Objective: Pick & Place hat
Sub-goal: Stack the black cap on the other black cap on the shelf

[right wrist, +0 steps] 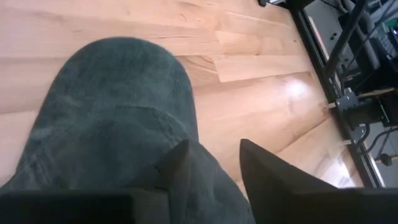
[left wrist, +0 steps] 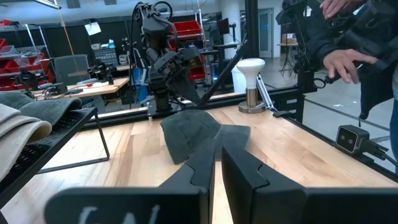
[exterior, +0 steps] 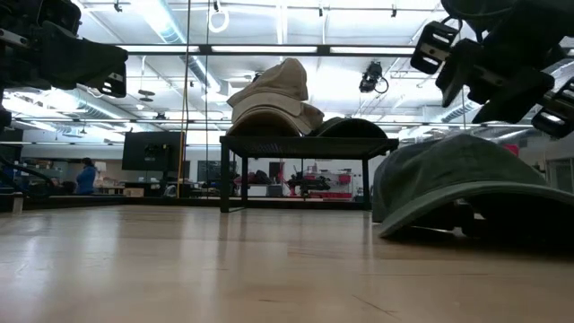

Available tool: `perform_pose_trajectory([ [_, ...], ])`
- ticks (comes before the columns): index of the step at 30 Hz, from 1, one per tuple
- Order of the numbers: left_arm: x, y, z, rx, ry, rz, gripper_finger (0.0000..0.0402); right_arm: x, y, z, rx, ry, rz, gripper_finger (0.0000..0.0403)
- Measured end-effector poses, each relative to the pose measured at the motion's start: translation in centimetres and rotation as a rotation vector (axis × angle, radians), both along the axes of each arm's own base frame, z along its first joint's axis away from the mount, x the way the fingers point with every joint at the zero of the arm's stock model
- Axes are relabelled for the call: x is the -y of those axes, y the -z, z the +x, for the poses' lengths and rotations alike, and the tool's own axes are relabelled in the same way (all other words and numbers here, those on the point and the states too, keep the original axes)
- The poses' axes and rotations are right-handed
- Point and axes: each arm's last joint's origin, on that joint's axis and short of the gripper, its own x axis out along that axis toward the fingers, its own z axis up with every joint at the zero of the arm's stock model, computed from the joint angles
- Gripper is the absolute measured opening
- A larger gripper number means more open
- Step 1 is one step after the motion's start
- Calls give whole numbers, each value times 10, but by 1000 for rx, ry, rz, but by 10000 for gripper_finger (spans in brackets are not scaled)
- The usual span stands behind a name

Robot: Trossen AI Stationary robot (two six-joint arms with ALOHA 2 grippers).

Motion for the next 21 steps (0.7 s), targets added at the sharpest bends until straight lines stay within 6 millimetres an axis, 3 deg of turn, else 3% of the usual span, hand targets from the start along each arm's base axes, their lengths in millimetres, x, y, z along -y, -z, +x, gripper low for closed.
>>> perform_pose_trajectory([
  [4, 0, 0, 0, 0, 1, 0, 34, 0, -3, 1, -22, 49, 58, 171],
  [10, 0, 0, 0, 0, 0, 0, 34, 1, -27, 11, -24, 190, 184, 193],
  [17, 0, 0, 0, 0, 1, 0, 34, 8, -59, 19, -89, 650, 364, 193],
  [21, 0, 0, 0, 0, 0, 0, 34, 10, -67, 16, -177, 803, 411, 192],
])
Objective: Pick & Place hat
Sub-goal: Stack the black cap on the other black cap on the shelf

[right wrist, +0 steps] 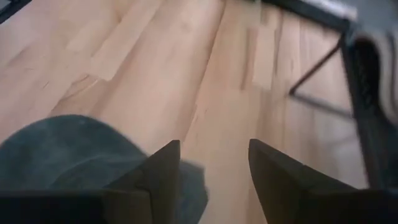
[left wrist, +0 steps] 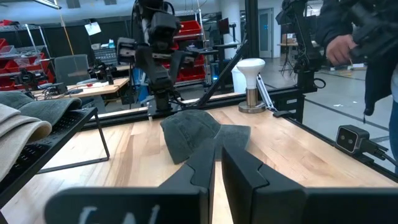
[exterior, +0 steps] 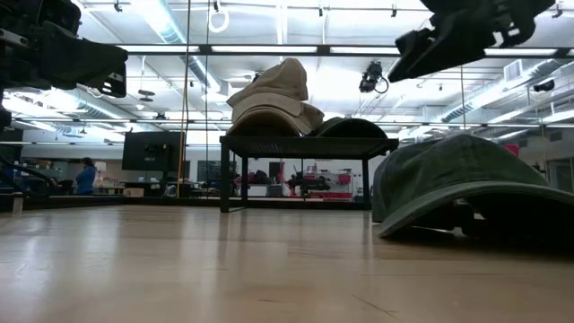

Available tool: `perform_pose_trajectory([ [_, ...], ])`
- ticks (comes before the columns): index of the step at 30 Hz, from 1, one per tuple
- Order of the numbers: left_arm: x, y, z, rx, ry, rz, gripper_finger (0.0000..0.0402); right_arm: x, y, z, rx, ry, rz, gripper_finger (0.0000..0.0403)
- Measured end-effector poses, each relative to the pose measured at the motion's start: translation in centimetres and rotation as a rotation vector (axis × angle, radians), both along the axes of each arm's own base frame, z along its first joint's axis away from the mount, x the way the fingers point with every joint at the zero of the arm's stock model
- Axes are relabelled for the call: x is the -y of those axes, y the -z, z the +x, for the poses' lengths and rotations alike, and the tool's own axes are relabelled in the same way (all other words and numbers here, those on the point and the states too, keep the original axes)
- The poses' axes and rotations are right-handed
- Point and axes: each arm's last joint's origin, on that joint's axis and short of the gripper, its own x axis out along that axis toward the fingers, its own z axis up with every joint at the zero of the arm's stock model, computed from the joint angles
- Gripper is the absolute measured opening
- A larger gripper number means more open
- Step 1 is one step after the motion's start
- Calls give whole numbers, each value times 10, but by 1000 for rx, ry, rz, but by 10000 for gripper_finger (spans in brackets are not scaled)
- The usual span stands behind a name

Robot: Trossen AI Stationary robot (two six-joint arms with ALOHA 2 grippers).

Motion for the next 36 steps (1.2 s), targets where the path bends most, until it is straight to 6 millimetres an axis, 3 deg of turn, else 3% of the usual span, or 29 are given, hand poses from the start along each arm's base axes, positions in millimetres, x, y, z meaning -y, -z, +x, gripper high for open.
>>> perform_pose_trajectory([
  [10, 0, 0, 0, 0, 0, 0, 34, 1, -2, -13, -218, 181, 195, 192],
  [19, 0, 0, 0, 0, 0, 0, 34, 6, 23, -17, -374, 222, 498, 195],
  [26, 0, 0, 0, 0, 0, 0, 34, 24, 32, -18, -375, 333, 566, 226],
  [36, 0, 0, 0, 0, 0, 0, 34, 48, 47, -5, -420, 272, 691, 284],
])
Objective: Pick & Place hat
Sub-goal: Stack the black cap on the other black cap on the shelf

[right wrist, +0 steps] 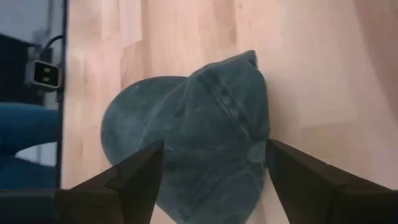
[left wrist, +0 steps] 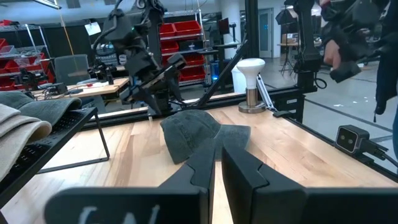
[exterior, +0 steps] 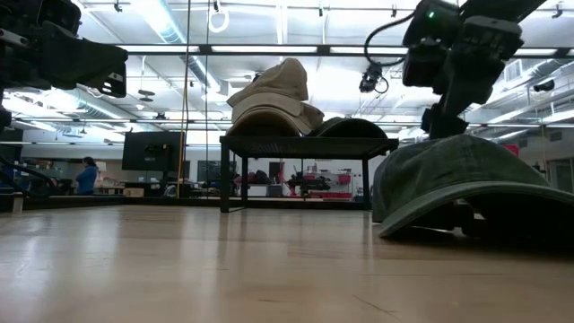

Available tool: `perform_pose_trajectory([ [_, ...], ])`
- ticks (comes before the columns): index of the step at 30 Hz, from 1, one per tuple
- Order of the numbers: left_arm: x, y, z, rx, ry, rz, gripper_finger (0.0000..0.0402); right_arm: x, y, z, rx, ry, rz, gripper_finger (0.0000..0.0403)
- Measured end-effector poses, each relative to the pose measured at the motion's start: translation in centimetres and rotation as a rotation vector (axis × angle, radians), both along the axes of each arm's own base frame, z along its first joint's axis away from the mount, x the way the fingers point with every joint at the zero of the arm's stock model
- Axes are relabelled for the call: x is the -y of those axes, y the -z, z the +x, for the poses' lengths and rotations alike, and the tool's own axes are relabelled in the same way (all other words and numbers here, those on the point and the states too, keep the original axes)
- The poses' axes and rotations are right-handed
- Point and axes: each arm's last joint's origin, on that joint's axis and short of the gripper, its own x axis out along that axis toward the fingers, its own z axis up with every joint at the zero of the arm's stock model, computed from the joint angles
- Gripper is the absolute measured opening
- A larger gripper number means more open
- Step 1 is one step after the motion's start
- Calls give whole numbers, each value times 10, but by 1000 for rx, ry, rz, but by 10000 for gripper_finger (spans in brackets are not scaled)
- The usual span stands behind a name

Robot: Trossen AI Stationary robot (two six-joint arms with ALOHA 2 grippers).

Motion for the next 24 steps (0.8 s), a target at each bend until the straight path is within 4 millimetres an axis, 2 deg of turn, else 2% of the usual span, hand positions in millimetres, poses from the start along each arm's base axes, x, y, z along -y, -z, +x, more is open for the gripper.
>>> perform_pose_trajectory([
  [10, 0, 0, 0, 0, 0, 0, 34, 23, 15, -3, -11, 47, 29, 294],
  [16, 0, 0, 0, 0, 0, 0, 34, 31, 31, -10, 26, 42, 125, 292],
  [24, 0, 0, 0, 0, 0, 0, 34, 39, 45, -10, 53, 70, 140, 292],
])
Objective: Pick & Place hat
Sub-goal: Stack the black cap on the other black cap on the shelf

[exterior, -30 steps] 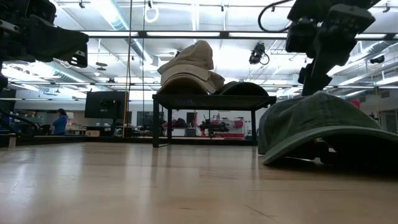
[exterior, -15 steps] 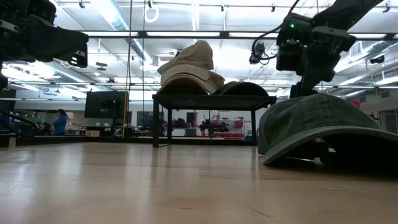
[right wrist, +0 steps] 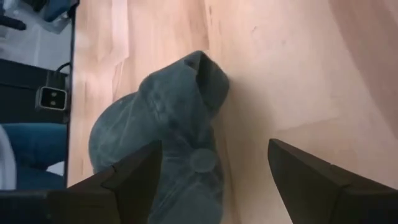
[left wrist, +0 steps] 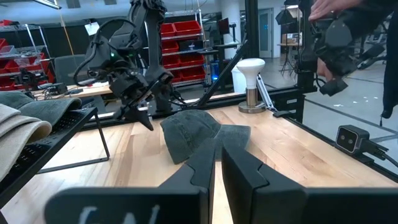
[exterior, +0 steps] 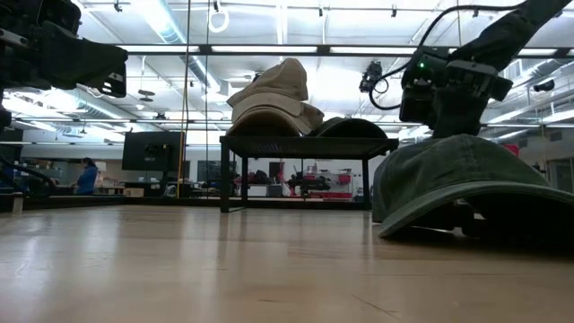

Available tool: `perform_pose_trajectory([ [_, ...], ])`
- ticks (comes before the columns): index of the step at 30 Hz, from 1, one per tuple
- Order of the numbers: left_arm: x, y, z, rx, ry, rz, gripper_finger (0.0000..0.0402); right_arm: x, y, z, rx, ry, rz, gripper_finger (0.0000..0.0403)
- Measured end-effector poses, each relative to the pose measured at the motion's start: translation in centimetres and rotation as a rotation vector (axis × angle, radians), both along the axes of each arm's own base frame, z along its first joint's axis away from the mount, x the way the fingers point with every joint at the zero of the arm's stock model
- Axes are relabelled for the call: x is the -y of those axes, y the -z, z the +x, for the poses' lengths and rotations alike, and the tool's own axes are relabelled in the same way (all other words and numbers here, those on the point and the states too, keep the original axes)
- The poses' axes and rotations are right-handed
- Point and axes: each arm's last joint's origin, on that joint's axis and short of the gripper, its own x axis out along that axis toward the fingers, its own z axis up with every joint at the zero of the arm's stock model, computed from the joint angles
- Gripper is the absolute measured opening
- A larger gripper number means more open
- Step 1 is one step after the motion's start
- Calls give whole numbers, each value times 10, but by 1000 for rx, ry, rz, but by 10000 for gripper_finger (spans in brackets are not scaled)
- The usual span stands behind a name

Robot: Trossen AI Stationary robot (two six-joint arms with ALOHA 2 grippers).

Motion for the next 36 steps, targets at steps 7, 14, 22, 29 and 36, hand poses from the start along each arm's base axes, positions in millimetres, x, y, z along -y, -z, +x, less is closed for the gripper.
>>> perform_pose_trajectory([
  [7, 0, 0, 0, 0, 0, 0, 34, -2, 11, 0, -9, -48, 69, 292],
  [14, 0, 0, 0, 0, -1, 0, 34, 0, 16, 6, 21, -67, 94, 291],
  [22, 0, 0, 0, 0, 0, 0, 34, -1, 16, 6, 30, -92, 136, 234],
  [29, 0, 0, 0, 0, 0, 0, 34, -2, 16, 6, 29, -93, 143, 139],
  [36, 0, 0, 0, 0, 0, 0, 34, -2, 16, 6, 29, -93, 144, 61],
])
